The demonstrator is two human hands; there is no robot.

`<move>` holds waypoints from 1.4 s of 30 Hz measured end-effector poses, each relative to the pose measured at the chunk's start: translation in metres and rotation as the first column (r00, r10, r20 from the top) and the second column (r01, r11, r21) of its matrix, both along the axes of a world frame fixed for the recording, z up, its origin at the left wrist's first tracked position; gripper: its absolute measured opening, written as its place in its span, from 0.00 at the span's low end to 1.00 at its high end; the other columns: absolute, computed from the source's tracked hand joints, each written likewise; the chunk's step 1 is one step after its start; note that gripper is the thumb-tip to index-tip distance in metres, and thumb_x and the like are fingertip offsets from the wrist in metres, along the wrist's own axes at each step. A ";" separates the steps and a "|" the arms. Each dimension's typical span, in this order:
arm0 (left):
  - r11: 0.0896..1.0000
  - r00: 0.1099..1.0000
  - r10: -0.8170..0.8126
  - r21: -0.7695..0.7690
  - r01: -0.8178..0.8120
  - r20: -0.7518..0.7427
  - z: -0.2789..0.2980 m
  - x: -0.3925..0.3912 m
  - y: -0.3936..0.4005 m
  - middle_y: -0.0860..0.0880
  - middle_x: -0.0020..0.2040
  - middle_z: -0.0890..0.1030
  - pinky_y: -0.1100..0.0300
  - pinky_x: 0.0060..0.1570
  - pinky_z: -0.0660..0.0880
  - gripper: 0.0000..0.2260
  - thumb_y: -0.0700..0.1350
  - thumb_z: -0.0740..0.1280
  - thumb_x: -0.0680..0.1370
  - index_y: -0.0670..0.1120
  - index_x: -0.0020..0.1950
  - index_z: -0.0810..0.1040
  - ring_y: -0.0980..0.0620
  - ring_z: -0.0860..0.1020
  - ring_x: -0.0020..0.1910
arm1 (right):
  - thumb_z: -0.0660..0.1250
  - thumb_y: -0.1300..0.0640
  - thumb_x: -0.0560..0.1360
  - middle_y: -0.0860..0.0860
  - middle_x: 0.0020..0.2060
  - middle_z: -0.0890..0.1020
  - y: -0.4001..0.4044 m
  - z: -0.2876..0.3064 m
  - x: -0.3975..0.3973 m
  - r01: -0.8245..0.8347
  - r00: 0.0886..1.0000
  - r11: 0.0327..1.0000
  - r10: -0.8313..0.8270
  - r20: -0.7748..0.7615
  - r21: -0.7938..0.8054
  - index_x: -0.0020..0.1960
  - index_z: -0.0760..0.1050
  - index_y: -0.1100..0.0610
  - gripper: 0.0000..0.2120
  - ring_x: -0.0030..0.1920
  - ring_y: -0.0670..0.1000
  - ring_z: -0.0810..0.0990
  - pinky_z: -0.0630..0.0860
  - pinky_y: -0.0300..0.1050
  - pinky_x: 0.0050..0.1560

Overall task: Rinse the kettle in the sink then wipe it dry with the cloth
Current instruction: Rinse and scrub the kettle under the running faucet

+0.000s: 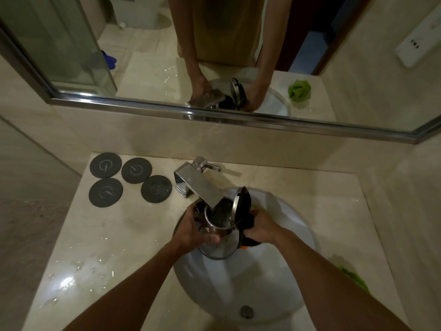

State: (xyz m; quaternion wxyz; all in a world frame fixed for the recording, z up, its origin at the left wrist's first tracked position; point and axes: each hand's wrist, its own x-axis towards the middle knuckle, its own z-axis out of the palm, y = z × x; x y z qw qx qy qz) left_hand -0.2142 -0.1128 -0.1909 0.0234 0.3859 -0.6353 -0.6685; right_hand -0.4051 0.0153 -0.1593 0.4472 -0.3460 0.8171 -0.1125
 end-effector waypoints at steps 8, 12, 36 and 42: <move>0.997 1.000 0.005 0.083 -0.003 -0.022 -0.010 0.002 -0.003 0.49 0.66 0.71 0.58 0.55 0.76 0.50 0.37 0.81 0.58 0.49 0.72 0.57 0.46 0.73 0.64 | 0.70 0.60 0.71 0.52 0.41 0.83 -0.002 0.001 0.001 0.001 1.000 1.000 -0.001 0.007 0.009 0.43 0.77 0.49 0.06 0.46 0.53 0.81 0.80 0.49 0.52; 0.992 0.999 0.023 0.126 -0.018 -0.038 -0.013 0.002 -0.003 0.51 0.65 0.72 0.54 0.57 0.77 0.50 0.34 0.81 0.58 0.50 0.72 0.57 0.46 0.72 0.66 | 0.69 0.61 0.71 0.55 0.40 0.82 -0.003 -0.001 0.000 0.016 1.000 1.000 -0.016 0.022 0.019 0.42 0.78 0.53 0.04 0.47 0.56 0.81 0.80 0.54 0.54; 0.991 0.997 0.025 0.135 -0.015 -0.072 -0.018 0.002 -0.004 0.54 0.62 0.72 0.63 0.51 0.78 0.49 0.33 0.80 0.59 0.50 0.71 0.56 0.51 0.72 0.63 | 0.67 0.64 0.72 0.55 0.41 0.82 -0.005 0.006 0.002 -0.002 1.000 1.000 0.002 0.011 0.028 0.43 0.78 0.53 0.07 0.48 0.57 0.81 0.79 0.51 0.52; 0.994 0.998 0.016 0.107 -0.010 -0.055 -0.015 0.002 -0.003 0.56 0.61 0.71 0.68 0.49 0.77 0.49 0.34 0.81 0.59 0.50 0.71 0.56 0.56 0.72 0.61 | 0.67 0.64 0.73 0.47 0.36 0.79 -0.006 0.006 -0.001 -0.018 1.000 0.999 0.017 0.011 0.030 0.39 0.74 0.46 0.13 0.39 0.46 0.78 0.76 0.42 0.42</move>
